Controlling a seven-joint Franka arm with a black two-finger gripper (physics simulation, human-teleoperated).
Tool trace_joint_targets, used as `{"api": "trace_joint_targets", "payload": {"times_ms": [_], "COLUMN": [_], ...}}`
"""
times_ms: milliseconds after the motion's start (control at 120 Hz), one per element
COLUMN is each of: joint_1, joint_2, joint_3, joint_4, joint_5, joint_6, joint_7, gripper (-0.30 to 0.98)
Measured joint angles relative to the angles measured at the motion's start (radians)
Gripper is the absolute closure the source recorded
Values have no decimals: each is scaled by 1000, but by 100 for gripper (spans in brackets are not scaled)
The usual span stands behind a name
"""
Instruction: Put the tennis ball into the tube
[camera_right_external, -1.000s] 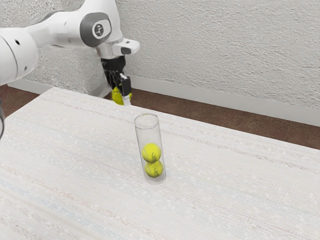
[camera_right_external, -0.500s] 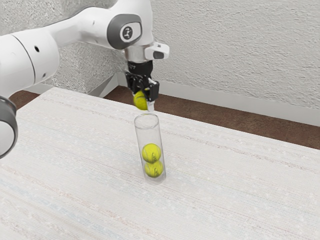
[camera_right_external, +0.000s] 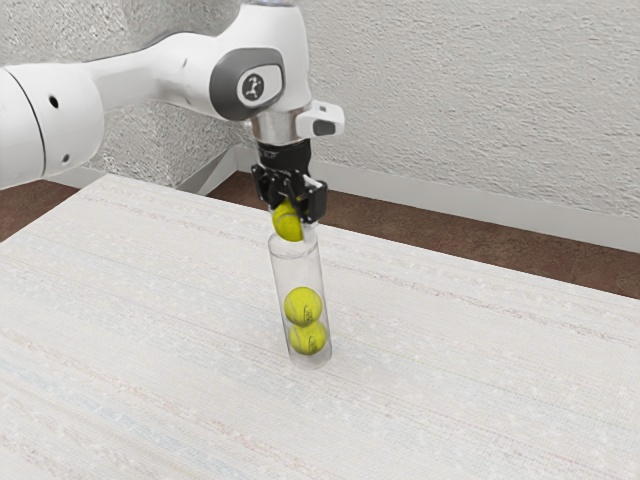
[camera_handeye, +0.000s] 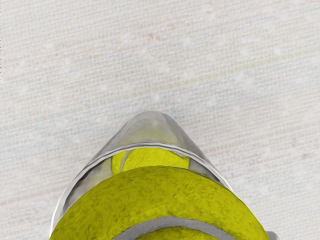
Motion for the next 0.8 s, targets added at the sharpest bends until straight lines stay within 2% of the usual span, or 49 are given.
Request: {"api": "trace_joint_targets", "payload": {"times_ms": [83,275,442,517,633,708,800], "joint_1": [1,0,-1,-4,4,63,133], "joint_2": [-1,-2,-32,-96,-264,-332,-357], "joint_3": [0,1,9,59,199,240,260], "joint_4": [-2,-3,-3,-22,-139,-162,-168], "joint_5": [-1,-6,-5,-3,2,20,32], "joint_6": [10,20,23,24,12,-24,-72], "joint_7": [-14,-40,-53,-44,-18,-7,2], "gripper": [34,14,6,5,3,2,1]}}
